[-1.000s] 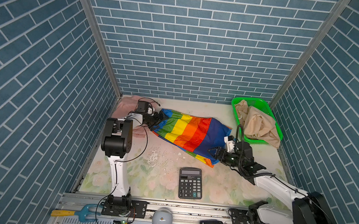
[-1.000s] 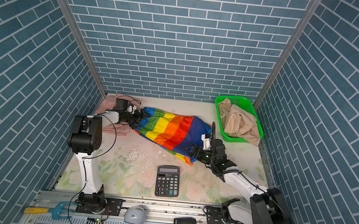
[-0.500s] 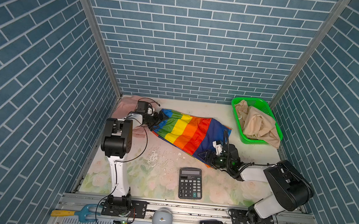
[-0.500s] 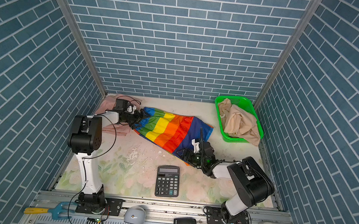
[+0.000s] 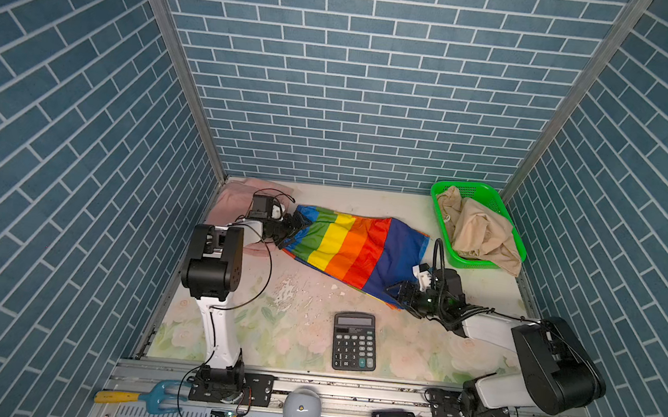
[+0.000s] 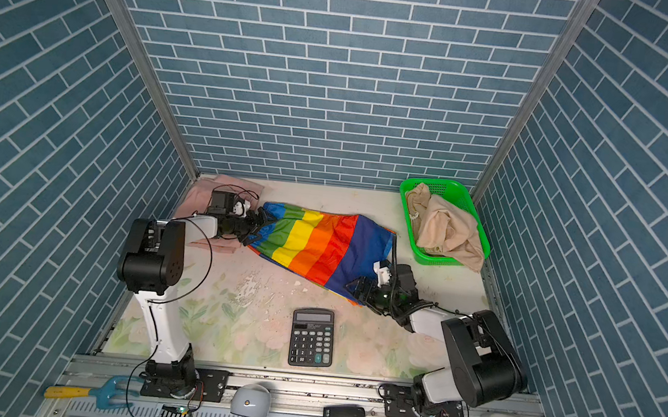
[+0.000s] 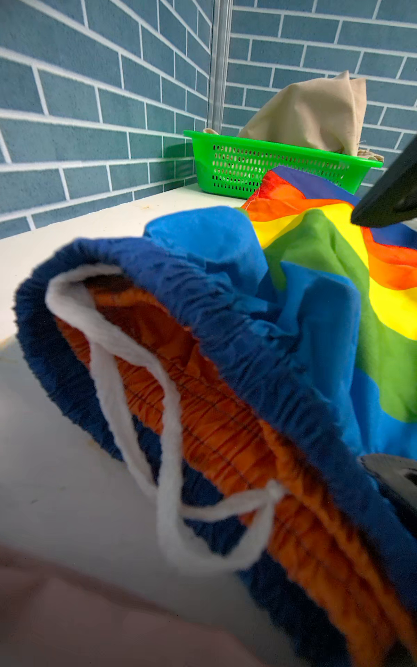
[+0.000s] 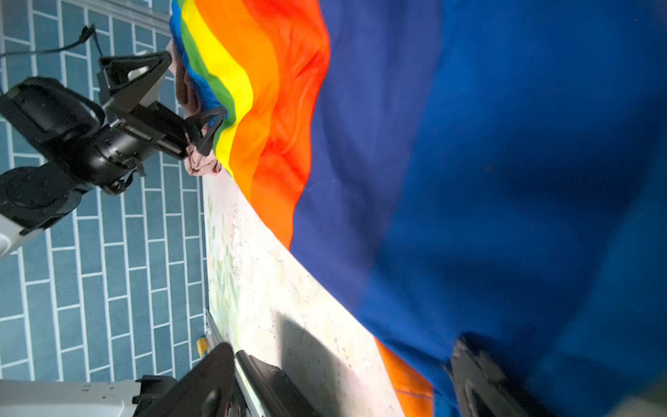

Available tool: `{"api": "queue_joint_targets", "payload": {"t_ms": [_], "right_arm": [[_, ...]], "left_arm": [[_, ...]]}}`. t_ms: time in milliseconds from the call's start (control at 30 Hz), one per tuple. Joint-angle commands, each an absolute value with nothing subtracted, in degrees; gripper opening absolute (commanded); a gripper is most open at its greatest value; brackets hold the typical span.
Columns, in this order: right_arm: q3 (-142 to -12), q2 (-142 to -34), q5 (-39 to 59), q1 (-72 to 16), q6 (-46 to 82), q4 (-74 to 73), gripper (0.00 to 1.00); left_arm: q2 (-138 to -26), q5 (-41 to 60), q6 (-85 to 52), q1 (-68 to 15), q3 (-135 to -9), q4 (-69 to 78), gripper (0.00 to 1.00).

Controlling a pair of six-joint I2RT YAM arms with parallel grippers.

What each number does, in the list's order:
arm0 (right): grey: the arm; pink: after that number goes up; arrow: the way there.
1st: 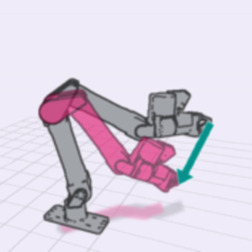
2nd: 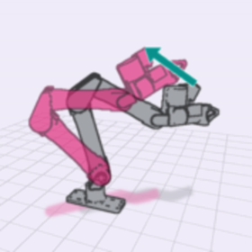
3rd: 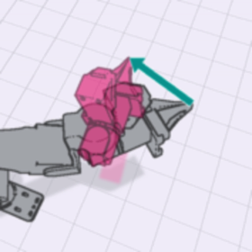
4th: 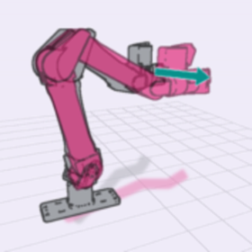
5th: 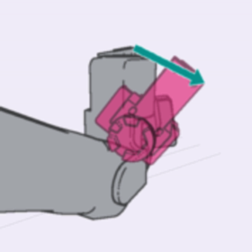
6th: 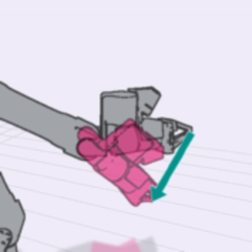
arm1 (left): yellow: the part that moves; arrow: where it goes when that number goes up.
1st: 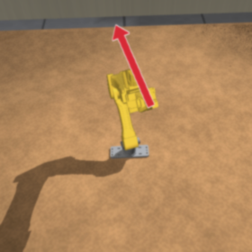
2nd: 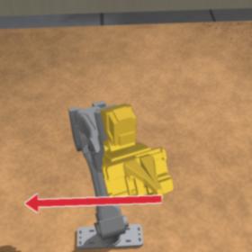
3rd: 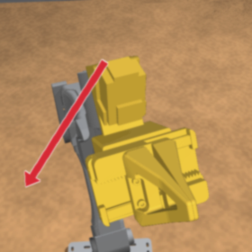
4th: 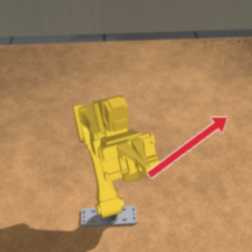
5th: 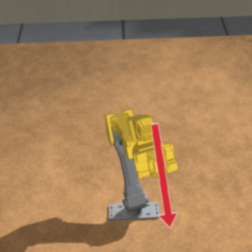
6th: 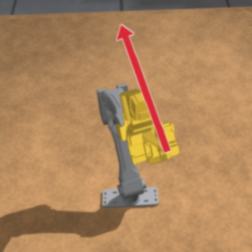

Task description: Fold and stack the shorts

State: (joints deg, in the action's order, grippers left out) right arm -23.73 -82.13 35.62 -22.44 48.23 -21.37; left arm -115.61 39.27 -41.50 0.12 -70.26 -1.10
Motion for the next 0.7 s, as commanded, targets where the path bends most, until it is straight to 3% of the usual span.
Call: {"api": "queue_joint_targets", "payload": {"t_ms": [0,233,400,667], "right_arm": [[-24.27,-77.64,30.74,-20.67,42.56,-3.46,0.95],[-27.57,-64.6,22.44,-15.23,35.38,13.6,0.98],[-28.98,-69.47,25.27,-11.27,34.35,10.05,0.97],[-33.08,-82.89,32.91,-10.48,38.05,-4.19,0.78]], "left_arm": [[-115.66,34.89,-41.98,0.31,-66.97,-8.17,1.0],[-113.47,33.89,-40.83,0.0,-69.08,-11.11,1.0],[-110.39,32.26,-39.83,-2.6,-73.5,-14.85,1.0],[-108.06,30.5,-38.45,-7.91,-78.2,-19.14,1.0]]}}
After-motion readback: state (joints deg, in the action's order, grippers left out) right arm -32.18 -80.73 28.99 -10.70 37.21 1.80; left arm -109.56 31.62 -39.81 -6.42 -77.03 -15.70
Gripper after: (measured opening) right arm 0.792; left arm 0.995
